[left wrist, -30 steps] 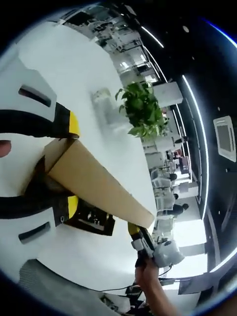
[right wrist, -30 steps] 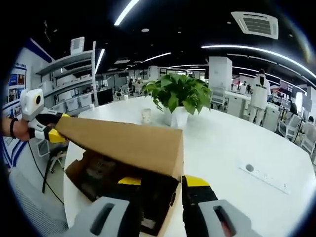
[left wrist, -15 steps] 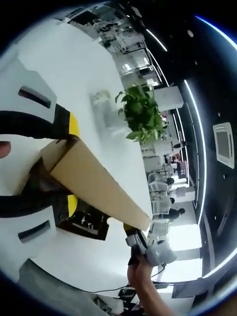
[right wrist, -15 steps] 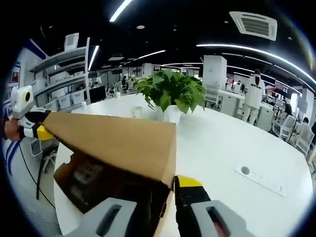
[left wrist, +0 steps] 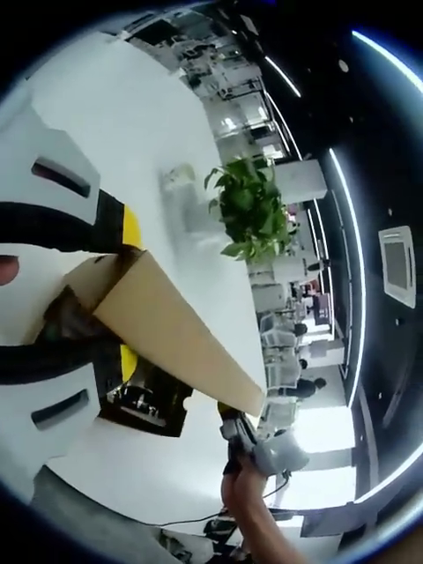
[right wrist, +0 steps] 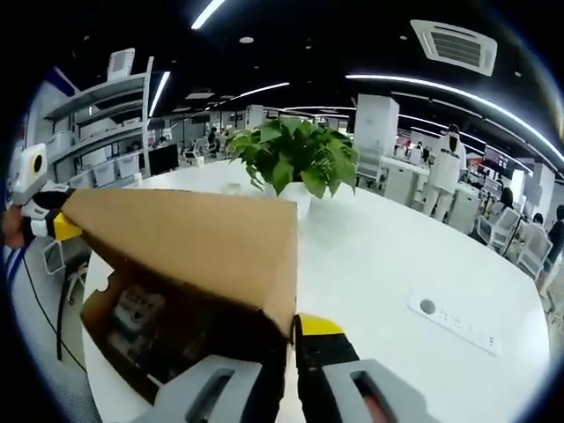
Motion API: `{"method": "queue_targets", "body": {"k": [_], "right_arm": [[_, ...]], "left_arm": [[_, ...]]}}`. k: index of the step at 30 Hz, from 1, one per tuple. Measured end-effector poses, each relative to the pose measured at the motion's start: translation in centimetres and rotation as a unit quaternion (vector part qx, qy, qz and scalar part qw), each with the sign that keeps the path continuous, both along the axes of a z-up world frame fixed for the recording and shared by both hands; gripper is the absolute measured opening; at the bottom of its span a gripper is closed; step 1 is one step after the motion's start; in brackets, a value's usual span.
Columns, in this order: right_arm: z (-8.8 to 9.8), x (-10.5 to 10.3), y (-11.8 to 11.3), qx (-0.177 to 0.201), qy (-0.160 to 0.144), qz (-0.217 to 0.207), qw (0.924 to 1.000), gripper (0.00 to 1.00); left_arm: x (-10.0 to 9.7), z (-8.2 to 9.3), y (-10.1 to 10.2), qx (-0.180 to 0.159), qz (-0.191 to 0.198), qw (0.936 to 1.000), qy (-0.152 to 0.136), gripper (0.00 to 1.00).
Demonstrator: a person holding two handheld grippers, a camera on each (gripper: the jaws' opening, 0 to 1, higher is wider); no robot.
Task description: Operate the shoe box by opening the lid, removing the specified soft item, and placing it in the target area until the item is outside and the box remains undamaged.
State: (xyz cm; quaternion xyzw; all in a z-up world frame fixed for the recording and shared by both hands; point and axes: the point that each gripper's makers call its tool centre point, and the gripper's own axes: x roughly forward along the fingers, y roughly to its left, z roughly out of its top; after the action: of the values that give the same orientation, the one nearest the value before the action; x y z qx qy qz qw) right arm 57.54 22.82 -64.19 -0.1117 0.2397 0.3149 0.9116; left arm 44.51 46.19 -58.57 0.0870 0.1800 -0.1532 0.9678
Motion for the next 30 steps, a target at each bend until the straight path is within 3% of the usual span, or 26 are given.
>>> {"method": "queue_targets", "body": {"k": [17, 30], "right_arm": [[0.2, 0.6, 0.2, -0.014, 0.008, 0.004, 0.9999, 0.0], [0.4, 1.5, 0.7, -0.012, 0.011, -0.001, 0.9999, 0.0]], "left_arm": [[0.2, 0.1, 0.8, -0.008, 0.002, 1.0, -0.004, 0.31], [0.3, -1.6, 2.9, 0.017, 0.016, 0.9995, 0.021, 0.27]]}}
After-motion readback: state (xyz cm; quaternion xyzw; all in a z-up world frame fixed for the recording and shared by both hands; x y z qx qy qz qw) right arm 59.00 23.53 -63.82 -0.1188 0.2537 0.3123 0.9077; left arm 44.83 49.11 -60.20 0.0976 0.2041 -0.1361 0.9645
